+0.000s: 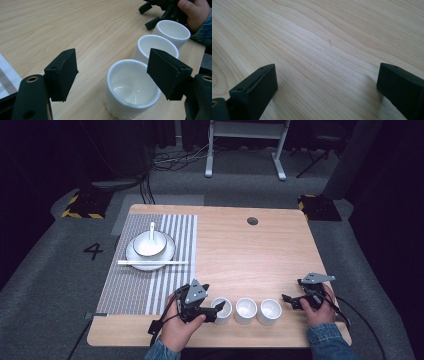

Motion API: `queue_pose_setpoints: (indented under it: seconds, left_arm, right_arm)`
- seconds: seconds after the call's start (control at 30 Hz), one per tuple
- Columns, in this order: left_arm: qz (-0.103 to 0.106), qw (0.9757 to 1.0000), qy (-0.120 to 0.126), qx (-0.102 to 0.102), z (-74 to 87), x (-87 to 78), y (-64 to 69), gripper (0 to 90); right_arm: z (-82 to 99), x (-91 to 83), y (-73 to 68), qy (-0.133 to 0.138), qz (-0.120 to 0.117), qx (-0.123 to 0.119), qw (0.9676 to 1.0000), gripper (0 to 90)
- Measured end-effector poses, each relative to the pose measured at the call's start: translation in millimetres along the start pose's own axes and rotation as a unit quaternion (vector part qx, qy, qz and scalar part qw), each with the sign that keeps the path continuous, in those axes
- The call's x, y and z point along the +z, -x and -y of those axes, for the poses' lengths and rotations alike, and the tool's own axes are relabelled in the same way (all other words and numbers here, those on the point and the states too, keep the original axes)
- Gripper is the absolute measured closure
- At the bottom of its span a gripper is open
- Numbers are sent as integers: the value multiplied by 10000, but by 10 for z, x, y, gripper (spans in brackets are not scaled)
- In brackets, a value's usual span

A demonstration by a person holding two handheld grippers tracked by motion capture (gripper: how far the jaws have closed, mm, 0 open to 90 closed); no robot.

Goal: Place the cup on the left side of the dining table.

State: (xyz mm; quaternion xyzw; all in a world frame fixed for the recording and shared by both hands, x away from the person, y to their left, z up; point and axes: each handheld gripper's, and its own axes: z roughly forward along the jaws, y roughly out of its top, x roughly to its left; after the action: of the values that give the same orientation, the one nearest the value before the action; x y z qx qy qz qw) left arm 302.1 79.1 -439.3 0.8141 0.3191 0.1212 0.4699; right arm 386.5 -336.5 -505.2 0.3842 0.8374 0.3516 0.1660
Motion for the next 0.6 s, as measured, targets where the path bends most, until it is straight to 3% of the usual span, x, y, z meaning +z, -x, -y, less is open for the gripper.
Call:
queue_pose_setpoints:
  seconds: [0.13,0.3,0.6]
  left_arm:
    - [54,10000,-26,-1,36,69,40,235]
    - [215,9996,47,-158,89,132,80,224]
    - [294,9995,-5,-135,155,247,140,206]
  right_arm:
    - [0,0,0,1,0,0,10000,34]
    - [0,0,0,1,0,0,10000,34]
    - [0,0,0,1,0,0,10000,34]
